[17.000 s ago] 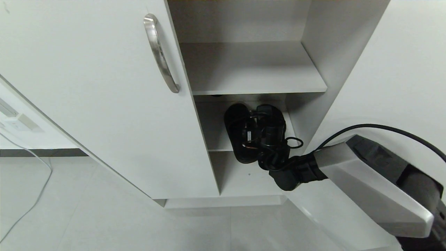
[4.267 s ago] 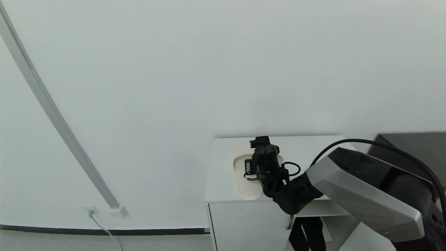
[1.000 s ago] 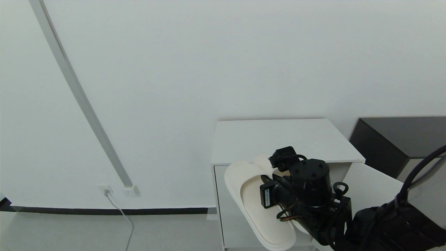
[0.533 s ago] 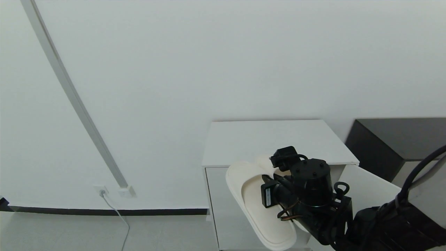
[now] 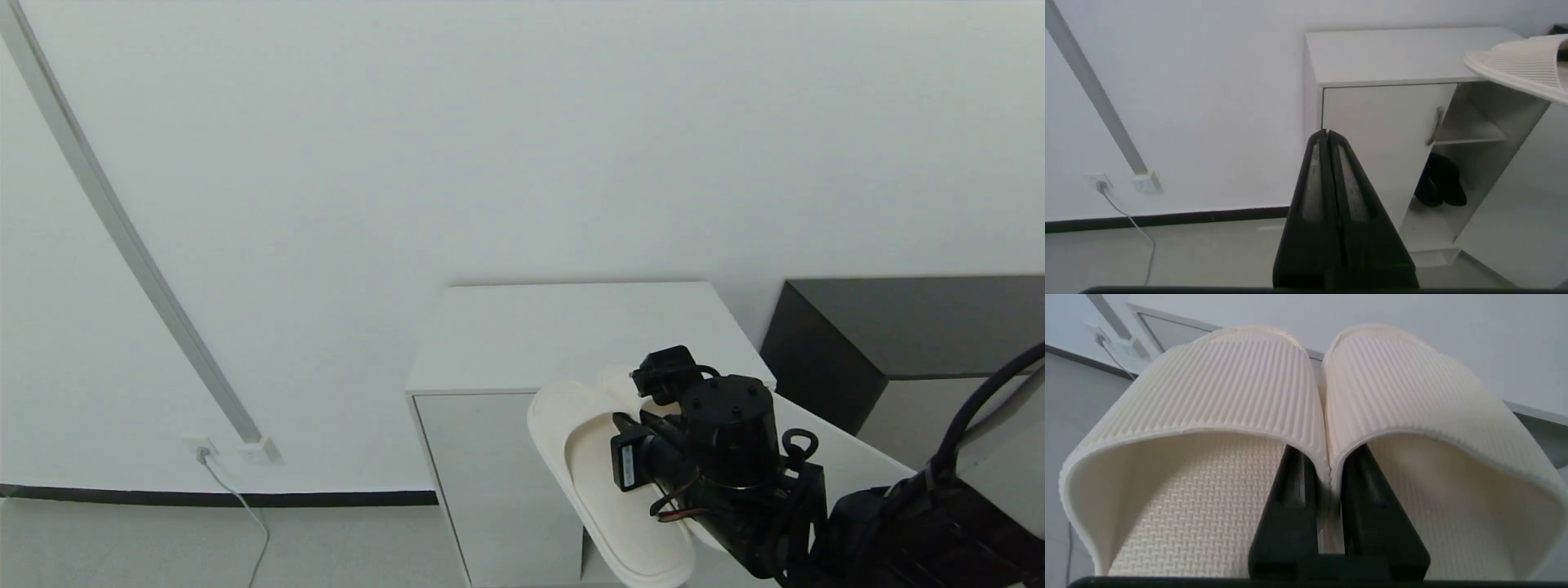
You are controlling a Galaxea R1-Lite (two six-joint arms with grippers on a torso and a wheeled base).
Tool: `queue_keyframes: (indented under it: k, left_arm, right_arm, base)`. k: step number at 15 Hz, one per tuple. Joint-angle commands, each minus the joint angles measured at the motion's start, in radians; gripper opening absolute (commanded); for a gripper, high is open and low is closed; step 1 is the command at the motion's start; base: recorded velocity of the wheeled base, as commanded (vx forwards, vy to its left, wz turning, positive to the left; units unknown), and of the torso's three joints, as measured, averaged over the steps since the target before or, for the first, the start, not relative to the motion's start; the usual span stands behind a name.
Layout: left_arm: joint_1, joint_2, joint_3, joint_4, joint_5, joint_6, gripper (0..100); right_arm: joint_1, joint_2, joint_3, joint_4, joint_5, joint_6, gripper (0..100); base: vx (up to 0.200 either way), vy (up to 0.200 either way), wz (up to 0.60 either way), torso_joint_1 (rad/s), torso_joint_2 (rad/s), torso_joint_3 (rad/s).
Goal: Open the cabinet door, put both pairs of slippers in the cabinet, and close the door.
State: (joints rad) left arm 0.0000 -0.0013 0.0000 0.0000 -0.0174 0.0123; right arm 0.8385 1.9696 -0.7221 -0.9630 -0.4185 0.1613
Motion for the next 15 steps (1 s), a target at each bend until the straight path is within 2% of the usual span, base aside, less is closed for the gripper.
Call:
queue_keyframes:
  k: [1, 7, 15]
  left_arm:
    - [0.0, 0.001, 0.0, 0.0, 0.001, 0.0, 0]
    - [0.0, 0.001, 0.0, 0.0, 0.001, 0.0, 0]
    - [0.0, 0.001, 0.0, 0.0, 0.001, 0.0, 0]
  right_arm:
    - [0.001, -0.001, 0.001, -0.002, -0.002, 0.0, 0]
    - [0.001, -0.001, 0.006, -0.008, -0.002, -0.002, 0]
    - [0.007, -0.001, 0.04, -0.065, 0.003, -0.008, 0]
  base:
    - [0.0, -0.2, 0.0, 0.002, 0.0, 0.012]
    - [0.0, -0.2, 0.0, 0.003, 0.0, 0.0]
    - [0.0, 0.0, 0.0, 0.0, 0.0, 0.0]
